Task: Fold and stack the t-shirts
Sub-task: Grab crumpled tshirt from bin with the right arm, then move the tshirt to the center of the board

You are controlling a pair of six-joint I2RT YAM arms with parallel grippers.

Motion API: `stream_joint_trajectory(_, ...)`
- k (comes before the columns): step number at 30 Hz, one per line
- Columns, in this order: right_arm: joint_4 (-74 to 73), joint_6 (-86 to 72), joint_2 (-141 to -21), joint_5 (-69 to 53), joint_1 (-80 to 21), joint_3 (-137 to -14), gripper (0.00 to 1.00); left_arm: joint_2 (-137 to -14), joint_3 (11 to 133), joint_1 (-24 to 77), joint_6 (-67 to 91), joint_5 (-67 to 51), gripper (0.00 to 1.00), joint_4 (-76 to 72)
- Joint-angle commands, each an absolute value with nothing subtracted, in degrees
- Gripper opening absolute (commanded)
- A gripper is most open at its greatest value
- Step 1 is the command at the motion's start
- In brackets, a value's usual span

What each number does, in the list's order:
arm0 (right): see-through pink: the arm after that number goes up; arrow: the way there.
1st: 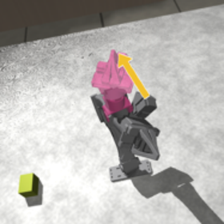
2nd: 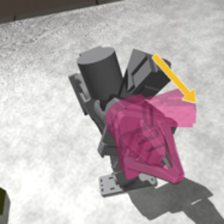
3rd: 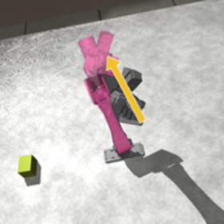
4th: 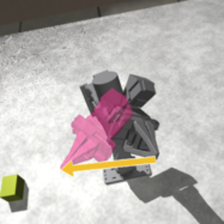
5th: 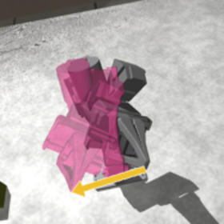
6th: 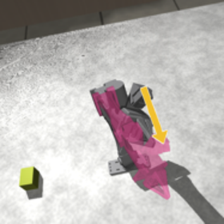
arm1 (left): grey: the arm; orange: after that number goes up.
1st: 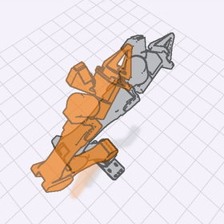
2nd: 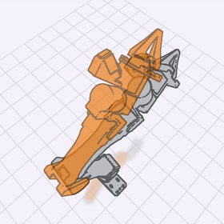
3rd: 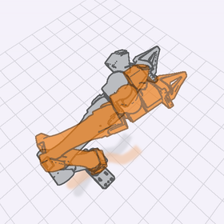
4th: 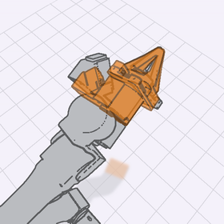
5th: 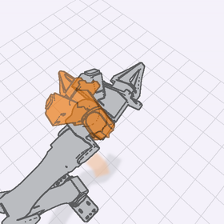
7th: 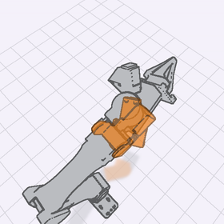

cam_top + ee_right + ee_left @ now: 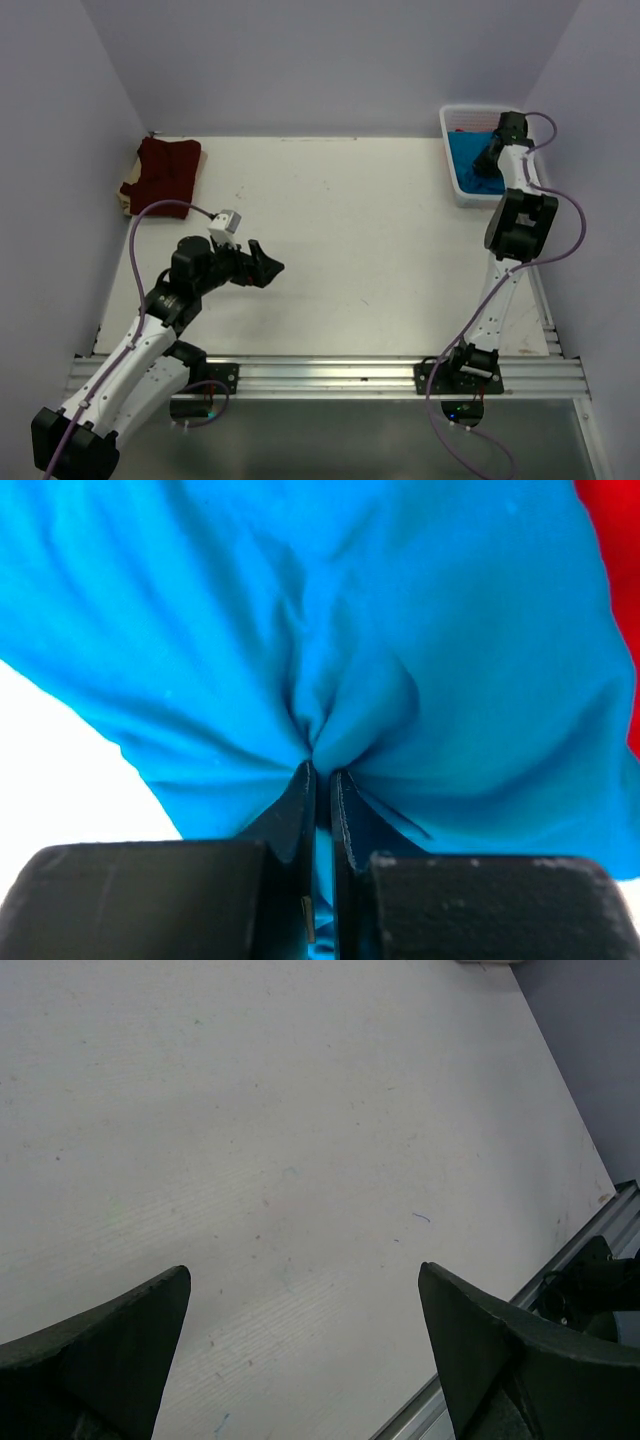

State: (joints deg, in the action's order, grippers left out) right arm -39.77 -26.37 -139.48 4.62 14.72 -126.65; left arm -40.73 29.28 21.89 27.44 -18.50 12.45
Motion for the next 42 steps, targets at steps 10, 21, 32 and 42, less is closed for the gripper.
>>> stream_joint_trajectory(10, -17.9, -32.5, -102.7, -4.3, 14.2, -95.7, 0.00, -40.3, 27.5, 22.1, 28.8, -20.4, 1.00, 10.0)
stream_joint_trajectory(21, -6.5, -37.9, -87.4, -23.4, 12.1, -77.5, 0.00, -35.9, 31.5, 22.1, 30.9, -9.5, 1.00, 12.6)
stream_joint_trajectory(32, -3.0, -40.0, -80.9, -43.2, -9.8, -67.5, 0.00, -29.9, 34.9, 22.1, 34.0, -1.0, 1.00, 18.5)
stream_joint_trajectory(42, 40.8, -86.5, -78.7, -20.7, -13.0, -34.6, 0.00, -23.6, 36.8, 22.1, 34.4, 2.9, 1.00, 24.9)
